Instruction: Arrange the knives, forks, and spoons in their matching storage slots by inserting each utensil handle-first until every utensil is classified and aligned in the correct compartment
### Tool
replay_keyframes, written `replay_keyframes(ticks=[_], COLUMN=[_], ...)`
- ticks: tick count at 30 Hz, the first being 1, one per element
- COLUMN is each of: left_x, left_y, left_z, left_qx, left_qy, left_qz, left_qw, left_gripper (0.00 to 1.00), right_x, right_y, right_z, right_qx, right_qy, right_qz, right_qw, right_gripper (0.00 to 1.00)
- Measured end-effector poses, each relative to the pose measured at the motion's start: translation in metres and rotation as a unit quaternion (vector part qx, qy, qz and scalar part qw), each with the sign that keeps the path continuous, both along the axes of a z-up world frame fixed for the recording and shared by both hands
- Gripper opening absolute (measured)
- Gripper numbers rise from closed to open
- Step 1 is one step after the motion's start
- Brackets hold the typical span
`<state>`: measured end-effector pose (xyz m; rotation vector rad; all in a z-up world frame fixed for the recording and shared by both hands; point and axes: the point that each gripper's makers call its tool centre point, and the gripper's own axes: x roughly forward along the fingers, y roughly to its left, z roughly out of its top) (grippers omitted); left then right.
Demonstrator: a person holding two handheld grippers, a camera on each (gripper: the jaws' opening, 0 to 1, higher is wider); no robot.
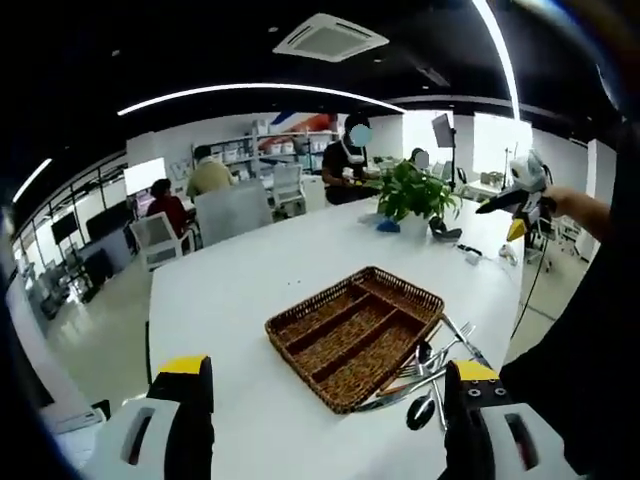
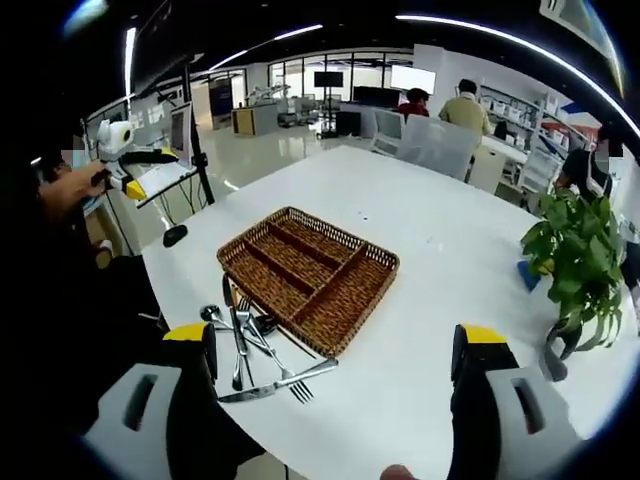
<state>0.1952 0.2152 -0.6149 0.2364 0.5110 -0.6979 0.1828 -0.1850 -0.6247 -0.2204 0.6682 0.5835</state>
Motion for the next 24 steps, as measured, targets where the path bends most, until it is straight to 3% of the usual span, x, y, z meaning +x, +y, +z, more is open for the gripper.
replay_keyframes(ticks=[2,5,7,9,15,20,24], left_x=[-0.001,-0.004,-0.008,-0.013,-0.024,-0.023,-0.021], left_y=[0.000,0.003,-0.001,0.001,-0.002,0.004,0.006], left_z=[0.009,0.013,0.023,0.018,0.024,0.011,0.011], left_qx=[0.002,0.006,0.007,0.020,0.020,0.025,0.015], left_qy=[-0.019,-0.011,-0.033,-0.019,-0.036,-0.030,-0.025], left_qz=[0.003,0.020,0.013,0.016,0.009,0.009,0.012], left_qw=[0.9998,0.9997,0.9993,0.9995,0.9991,0.9992,0.9995], left_gripper=[1.00,1.00,1.00,1.00,1.00,1.00,1.00], right_x=[-0.006,-0.010,-0.014,-0.018,-0.025,-0.019,-0.012], right_y=[0.002,-0.002,-0.002,-0.005,-0.009,-0.005,-0.002], right_z=[0.002,0.001,0.006,0.006,0.005,0.002,0.006], right_qx=[-0.001,0.008,0.019,0.015,0.008,0.002,-0.006], right_qy=[-0.006,0.000,-0.004,-0.004,-0.009,-0.013,-0.014], right_qz=[0.009,0.004,0.015,0.013,0.018,0.017,0.019], right_qw=[0.9999,1.0000,0.9997,0.9998,0.9998,0.9998,0.9997], right_gripper=[1.00,1.00,1.00,1.00,1.00,1.00,1.00])
